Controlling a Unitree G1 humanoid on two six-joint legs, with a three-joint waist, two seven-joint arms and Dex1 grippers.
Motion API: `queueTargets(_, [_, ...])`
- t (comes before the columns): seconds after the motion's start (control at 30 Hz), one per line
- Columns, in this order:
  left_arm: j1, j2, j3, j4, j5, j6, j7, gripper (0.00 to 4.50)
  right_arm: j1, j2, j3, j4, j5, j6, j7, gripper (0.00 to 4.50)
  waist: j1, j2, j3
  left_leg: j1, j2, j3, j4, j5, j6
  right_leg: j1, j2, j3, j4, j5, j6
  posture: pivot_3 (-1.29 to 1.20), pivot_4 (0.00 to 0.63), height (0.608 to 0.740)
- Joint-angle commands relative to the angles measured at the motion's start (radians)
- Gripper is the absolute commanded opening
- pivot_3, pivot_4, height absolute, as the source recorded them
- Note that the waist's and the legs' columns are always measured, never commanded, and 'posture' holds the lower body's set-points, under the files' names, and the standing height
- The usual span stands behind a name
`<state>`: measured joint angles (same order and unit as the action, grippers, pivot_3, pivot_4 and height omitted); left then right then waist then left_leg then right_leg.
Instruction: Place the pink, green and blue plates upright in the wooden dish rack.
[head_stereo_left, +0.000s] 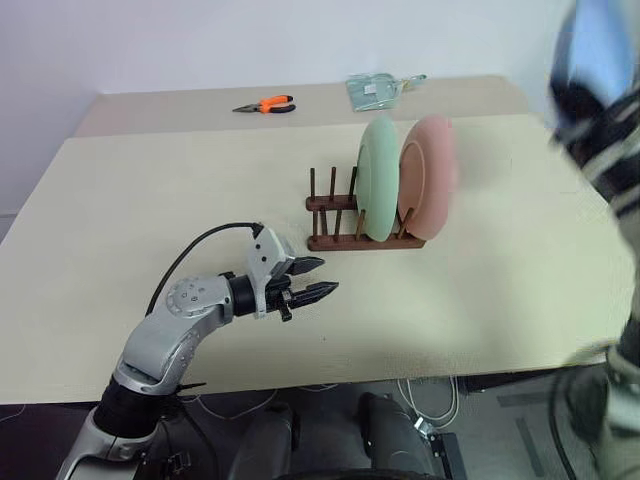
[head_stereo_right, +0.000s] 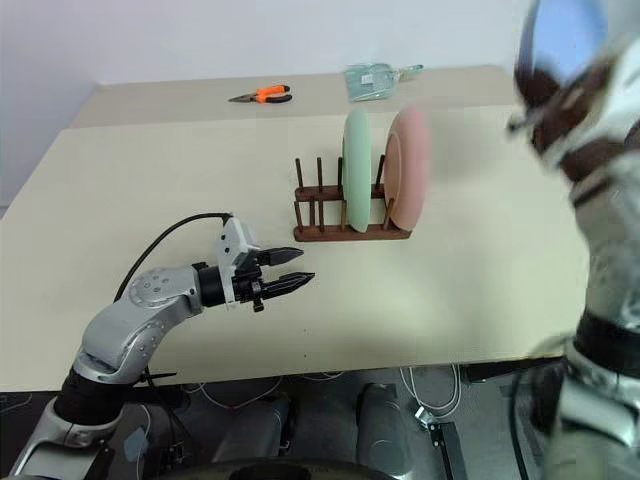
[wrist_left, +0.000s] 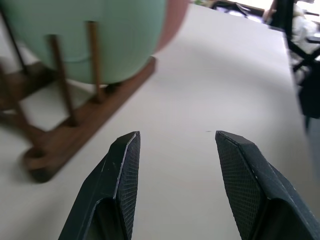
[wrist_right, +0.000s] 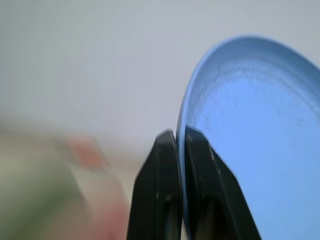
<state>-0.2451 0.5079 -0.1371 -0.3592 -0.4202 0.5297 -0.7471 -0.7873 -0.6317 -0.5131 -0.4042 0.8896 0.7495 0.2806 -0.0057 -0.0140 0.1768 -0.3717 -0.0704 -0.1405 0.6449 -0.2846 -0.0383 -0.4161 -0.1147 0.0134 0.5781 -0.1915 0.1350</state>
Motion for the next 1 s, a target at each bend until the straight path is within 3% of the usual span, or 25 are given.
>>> queueTargets(0.03, [0.005, 0.023, 0.041, 0.034, 0.045, -0.082, -0.004, 2.46, -0.087, 0.098, -0.013, -0.022, 0.368, 0.062, -0.192, 0.04, 0.003, -0.002, -0.001, 0.000, 0.000, 0.000, 0.000, 0.000, 0.000, 0.000, 0.000, 0.000, 0.000, 0.000, -0.001, 0.00, 0.150, 0.740])
queueTargets(0.2, [0.023, 0.058, 0.081, 0.098, 0.081, -0.142, 0.000, 2.46, -0.111, 0.391, 0.182, 0.003, 0.665, 0.020, -0.526, 0.04, 0.000, 0.000, -0.001, 0.000, -0.002, 0.002, 0.001, 0.000, 0.000, -0.002, -0.003, 0.006, 0.000, -0.001, -0.003, 0.00, 0.150, 0.740])
queueTargets(0.37, [0.063, 0.080, 0.117, 0.118, 0.104, -0.185, 0.004, 2.46, -0.038, 0.521, 0.328, 0.066, 0.687, 0.019, -0.688, 0.04, -0.007, 0.000, -0.001, -0.002, -0.002, 0.002, -0.001, 0.000, 0.000, -0.008, -0.002, 0.006, 0.004, 0.001, 0.000, 0.00, 0.150, 0.740])
queueTargets(0.6, [0.106, 0.083, 0.142, 0.096, 0.102, -0.183, 0.007, 2.46, 0.010, 0.538, 0.376, 0.089, 0.672, 0.008, -0.734, 0.04, -0.008, 0.001, -0.001, -0.002, -0.002, 0.005, 0.000, 0.000, 0.000, -0.008, -0.001, 0.006, 0.004, 0.001, 0.000, 0.00, 0.150, 0.740])
queueTargets(0.93, [0.101, 0.069, 0.132, 0.087, 0.107, -0.177, 0.019, 2.46, -0.003, 0.512, 0.368, 0.217, 0.571, -0.013, -0.675, 0.04, -0.012, 0.001, -0.001, -0.001, -0.001, 0.006, -0.001, 0.000, 0.000, -0.008, 0.000, 0.006, 0.005, 0.001, 0.000, 0.00, 0.150, 0.740])
queueTargets(1.0, [0.104, 0.071, 0.131, 0.082, 0.108, -0.177, 0.020, 2.46, -0.013, 0.504, 0.367, 0.230, 0.536, -0.018, -0.652, 0.67, -0.011, 0.001, -0.001, -0.001, -0.001, 0.006, 0.000, 0.000, 0.000, -0.008, 0.000, 0.006, 0.005, 0.001, 0.000, 0.00, 0.150, 0.740])
